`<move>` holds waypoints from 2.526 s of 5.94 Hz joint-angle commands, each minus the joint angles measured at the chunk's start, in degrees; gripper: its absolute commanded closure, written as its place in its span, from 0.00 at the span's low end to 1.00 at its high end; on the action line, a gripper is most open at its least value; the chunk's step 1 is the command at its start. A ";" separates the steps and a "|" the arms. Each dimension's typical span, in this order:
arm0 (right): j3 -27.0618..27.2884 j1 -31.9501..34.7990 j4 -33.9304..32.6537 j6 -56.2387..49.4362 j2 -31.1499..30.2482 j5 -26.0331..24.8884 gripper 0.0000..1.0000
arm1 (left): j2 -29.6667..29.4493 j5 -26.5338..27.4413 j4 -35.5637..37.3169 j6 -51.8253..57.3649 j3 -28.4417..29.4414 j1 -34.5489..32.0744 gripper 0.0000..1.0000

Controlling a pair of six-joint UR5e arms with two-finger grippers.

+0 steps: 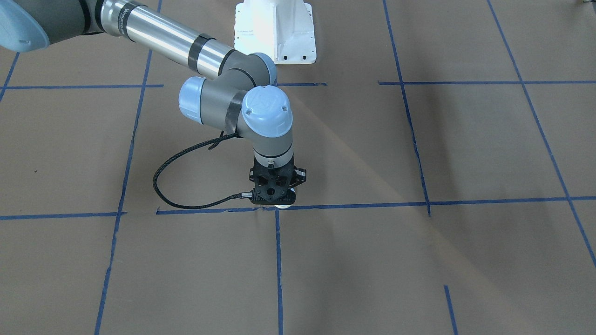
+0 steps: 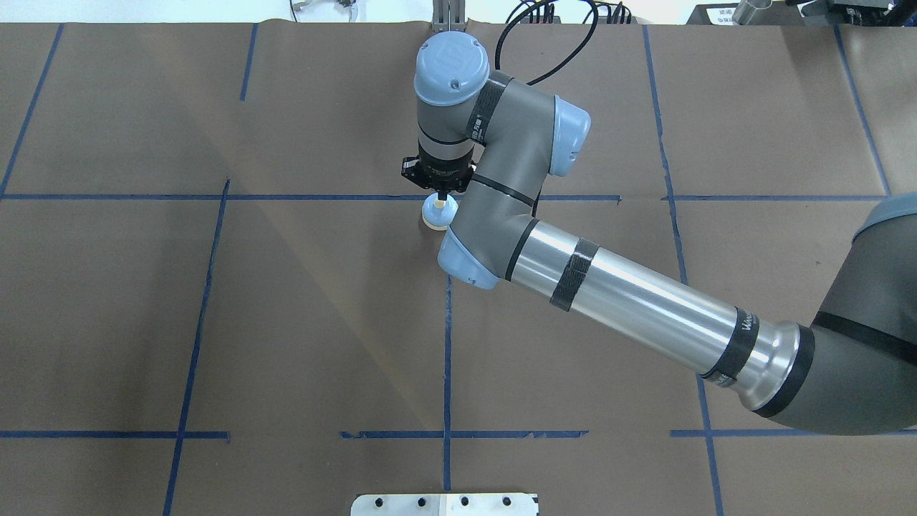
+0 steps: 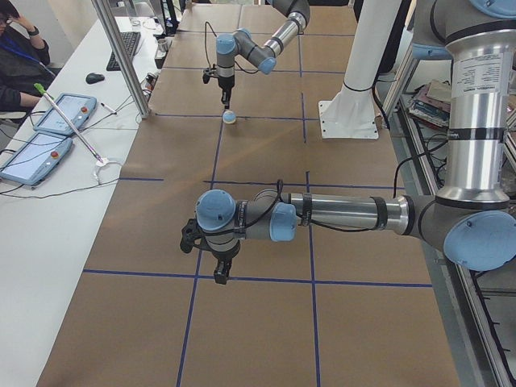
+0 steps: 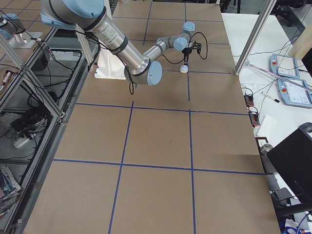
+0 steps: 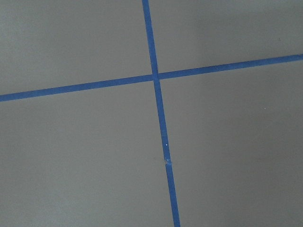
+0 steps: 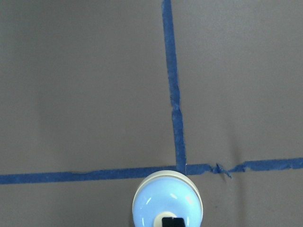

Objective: Place and press bell with both arms
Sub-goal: 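Press down on the bell button with the closed right gripper, then lift the right gripper off the bell and retract it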

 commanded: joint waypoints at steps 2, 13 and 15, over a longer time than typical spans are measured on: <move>-0.31 -0.36 -0.06 0.03 0.11 -0.14 0.98 | 0.22 0.03 0.00 0.00 0.07 0.00 0.00; 10.82 17.88 -0.50 -13.54 -16.53 15.20 0.00 | 2.07 2.21 -0.44 -0.35 -0.02 0.00 0.00; 20.45 27.64 -9.92 -34.55 -28.21 18.40 0.00 | 2.68 3.71 -0.17 -0.70 -0.01 0.00 0.00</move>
